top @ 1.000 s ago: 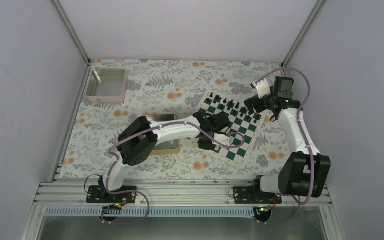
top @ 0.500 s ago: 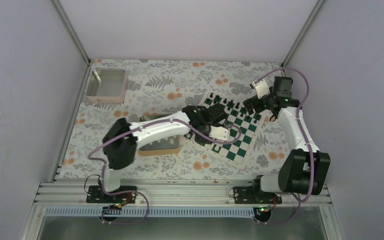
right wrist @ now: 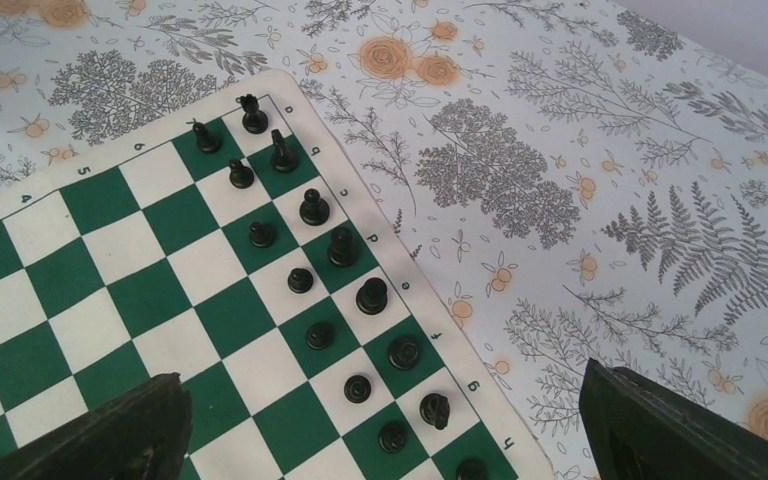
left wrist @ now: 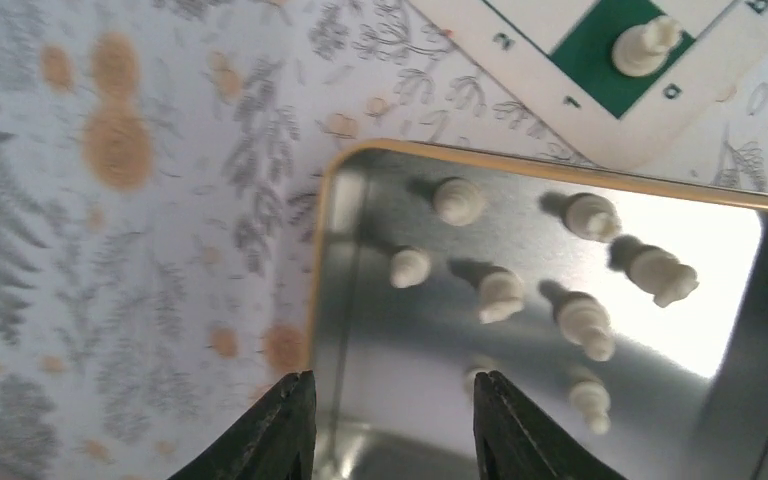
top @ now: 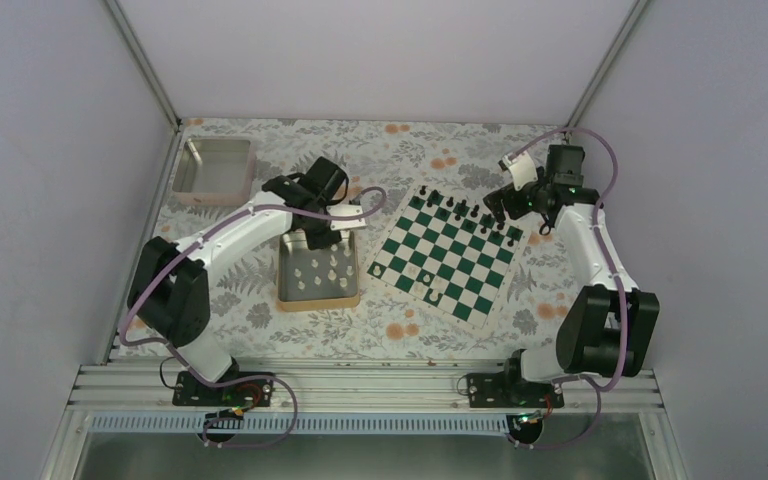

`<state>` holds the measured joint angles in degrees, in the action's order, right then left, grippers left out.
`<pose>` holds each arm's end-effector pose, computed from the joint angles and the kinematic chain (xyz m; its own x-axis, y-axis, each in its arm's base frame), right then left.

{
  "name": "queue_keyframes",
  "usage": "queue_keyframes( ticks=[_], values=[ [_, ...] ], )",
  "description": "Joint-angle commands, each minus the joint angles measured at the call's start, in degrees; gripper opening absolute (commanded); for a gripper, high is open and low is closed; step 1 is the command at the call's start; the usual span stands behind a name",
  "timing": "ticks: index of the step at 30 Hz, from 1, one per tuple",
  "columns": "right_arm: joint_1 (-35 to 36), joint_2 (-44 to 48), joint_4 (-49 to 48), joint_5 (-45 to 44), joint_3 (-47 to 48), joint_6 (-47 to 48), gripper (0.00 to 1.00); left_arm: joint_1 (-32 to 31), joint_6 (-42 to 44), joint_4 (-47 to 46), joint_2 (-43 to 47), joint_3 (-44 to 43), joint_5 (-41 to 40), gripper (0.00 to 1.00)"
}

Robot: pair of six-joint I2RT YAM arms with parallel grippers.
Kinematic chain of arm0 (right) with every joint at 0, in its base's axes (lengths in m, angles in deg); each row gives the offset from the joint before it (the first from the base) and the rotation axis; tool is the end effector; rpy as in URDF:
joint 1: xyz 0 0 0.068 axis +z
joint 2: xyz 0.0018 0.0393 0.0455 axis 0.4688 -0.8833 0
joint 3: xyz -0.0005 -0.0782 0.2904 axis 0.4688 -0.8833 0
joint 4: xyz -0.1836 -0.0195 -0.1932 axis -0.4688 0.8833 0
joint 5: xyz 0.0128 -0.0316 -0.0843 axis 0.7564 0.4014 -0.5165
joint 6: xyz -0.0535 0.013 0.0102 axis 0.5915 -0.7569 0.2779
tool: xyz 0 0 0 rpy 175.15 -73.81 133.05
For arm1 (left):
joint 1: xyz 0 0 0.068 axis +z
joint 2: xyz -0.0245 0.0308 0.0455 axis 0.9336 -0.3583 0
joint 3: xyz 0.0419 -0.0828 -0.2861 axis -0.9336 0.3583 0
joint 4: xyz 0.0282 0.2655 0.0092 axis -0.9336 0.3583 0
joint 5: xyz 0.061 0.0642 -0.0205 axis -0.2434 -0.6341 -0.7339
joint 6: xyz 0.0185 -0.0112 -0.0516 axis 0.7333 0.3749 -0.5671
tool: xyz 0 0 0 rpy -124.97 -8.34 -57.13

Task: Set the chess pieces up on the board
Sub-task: Pick up the chess piece from the storage box.

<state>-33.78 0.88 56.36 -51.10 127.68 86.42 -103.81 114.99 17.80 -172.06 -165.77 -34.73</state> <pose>0.3086 -0.0182 0.3066 -0.5824 -0.4180 -0.6972 -0.4892 0.8652 -0.1101 0.2828 -0.1956 0.2828 -0.1870 0.9421 -0.2782 0.9232 0.2653 0.2780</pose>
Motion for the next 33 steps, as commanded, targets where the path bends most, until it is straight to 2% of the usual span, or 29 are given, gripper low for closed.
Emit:
queue_keyframes(
  ticks=[1, 8, 13, 33],
  values=[
    [-0.5, -0.5, 0.8, 2.3, 2.4, -0.6, 1.0, -0.2, 0.7, -4.4, -0.1, 3.1, 6.8, 0.38],
    [-0.4, -0.1, 1.1, 2.2, 2.1, -0.6, 1.0, -0.1, 0.3, -10.2, -5.5, 5.1, 9.5, 0.35],
    [-0.4, 0.6, 0.9, 1.6, 1.0, -0.4, 1.0, -0.1, 0.5, -10.8, -9.3, 4.5, 10.4, 0.34],
    [-0.4, 0.8, 0.1, 2.1, -0.1, -1.0, 1.0, 0.0, 1.0, -12.0, -13.8, 3.4, 8.3, 0.33]
  ],
)
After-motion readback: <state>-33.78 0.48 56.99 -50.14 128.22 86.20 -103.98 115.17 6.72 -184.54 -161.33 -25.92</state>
